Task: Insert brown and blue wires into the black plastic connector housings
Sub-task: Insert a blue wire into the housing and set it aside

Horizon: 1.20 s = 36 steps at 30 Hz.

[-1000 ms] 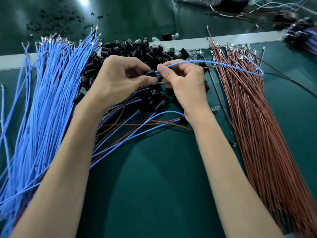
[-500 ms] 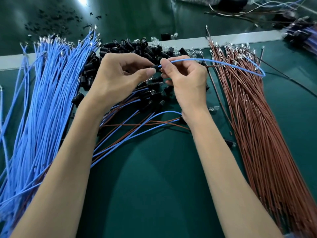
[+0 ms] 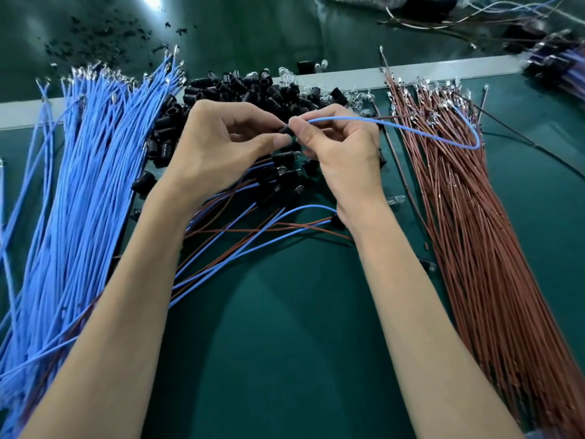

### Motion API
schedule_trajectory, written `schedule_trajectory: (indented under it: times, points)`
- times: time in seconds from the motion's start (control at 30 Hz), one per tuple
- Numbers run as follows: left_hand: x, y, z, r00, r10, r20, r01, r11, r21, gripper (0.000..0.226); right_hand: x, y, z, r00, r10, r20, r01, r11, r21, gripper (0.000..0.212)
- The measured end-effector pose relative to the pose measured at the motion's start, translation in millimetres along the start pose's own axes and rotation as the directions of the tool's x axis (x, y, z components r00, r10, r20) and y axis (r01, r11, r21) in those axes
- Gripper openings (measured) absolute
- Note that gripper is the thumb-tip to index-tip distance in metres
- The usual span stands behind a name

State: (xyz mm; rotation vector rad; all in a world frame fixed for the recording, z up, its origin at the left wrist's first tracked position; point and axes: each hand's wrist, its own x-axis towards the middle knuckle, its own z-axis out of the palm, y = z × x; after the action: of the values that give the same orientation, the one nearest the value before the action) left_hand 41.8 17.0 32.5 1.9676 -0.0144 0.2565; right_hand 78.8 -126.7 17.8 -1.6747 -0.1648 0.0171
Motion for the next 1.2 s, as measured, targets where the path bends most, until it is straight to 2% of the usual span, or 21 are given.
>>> schedule_trajectory:
  times: [0.13, 0.23, 0.47, 0.63, 0.8, 0.93, 1.1, 1.2]
  points:
    - [1, -2, -3, 1.0, -0.026, -0.017, 0.027, 0.999, 0.026, 0.018, 0, -3, -2, 0.997, 0.077, 0.015, -0.078, 0.991, 0.109, 0.008]
    - [1, -2, -3, 0.999, -0.023, -0.031, 0.024, 0.999, 0.044, 0.018, 4, -3, -3, 0.993, 0.104, -0.05, -0.093, 0.976, 0.196, 0.015]
    - [3, -1, -5, 0.997, 0.057, 0.051, -0.065, 0.981, 0.181, 0.019, 0, 1, 2, 1.0, -0.001, 0.0, 0.001, 0.997, -0.082, 0.022]
    - [5, -8, -13, 0.999, 0.034, -0.014, -0.031, 0.985, 0.171, 0.015, 2, -1, 2, 1.0, 0.013, 0.011, -0.013, 1.0, -0.021, 0.013]
    - [5, -5, -11, 0.998, 0.058, 0.026, -0.062, 0.979, 0.192, 0.016, 1, -2, 4, 0.998, -0.064, -0.011, 0.061, 0.988, -0.142, 0.021]
    - [5, -4, -9, 0.998, 0.058, 0.028, -0.063, 0.973, 0.222, 0.018, 1, -2, 1, 0.997, -0.073, -0.013, 0.07, 0.982, -0.174, 0.011]
    - [6, -5, -13, 0.999, 0.042, -0.002, -0.041, 0.974, 0.224, 0.015, 2, -5, 0, 0.994, -0.007, -0.113, 0.004, 1.0, -0.03, 0.015]
    - [6, -2, -8, 0.998, 0.068, 0.015, -0.069, 0.966, 0.25, 0.018, 3, -3, 3, 0.995, -0.041, -0.088, 0.033, 0.995, -0.093, 0.013]
